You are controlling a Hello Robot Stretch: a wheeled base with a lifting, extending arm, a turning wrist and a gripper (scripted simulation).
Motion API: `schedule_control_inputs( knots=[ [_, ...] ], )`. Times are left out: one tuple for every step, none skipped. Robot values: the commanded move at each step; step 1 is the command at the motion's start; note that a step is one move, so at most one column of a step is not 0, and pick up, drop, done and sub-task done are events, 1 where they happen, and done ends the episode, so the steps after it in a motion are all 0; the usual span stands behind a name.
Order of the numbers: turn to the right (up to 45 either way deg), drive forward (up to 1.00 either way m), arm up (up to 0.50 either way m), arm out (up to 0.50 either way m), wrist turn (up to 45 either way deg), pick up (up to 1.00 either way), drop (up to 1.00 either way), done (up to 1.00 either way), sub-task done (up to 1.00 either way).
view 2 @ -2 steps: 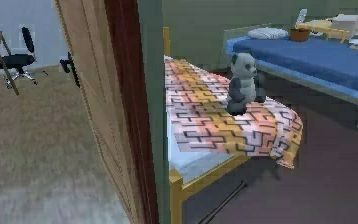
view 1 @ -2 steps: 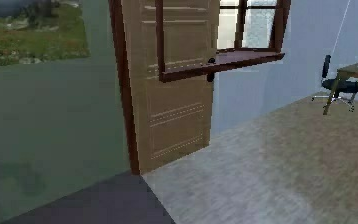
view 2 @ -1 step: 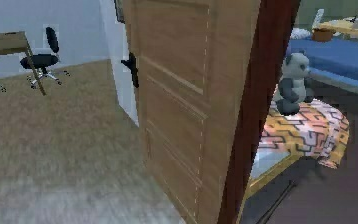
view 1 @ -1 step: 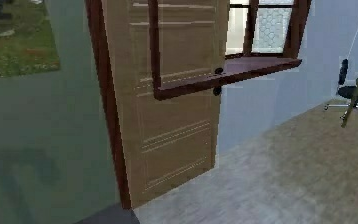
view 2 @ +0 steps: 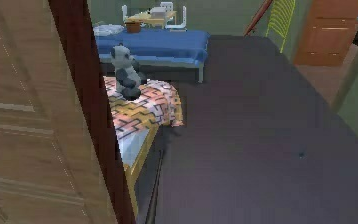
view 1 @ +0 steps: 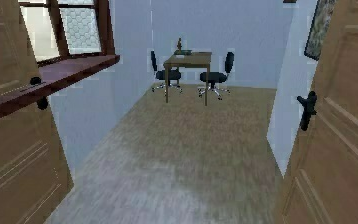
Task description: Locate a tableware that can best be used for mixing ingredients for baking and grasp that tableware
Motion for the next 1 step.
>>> schedule_control_inputs(
  knots=[
    [9.0, 0.00, 0.00, 0.00, 0.0, 0.00, 0.00, 0.00, 0.00]
  ],
)
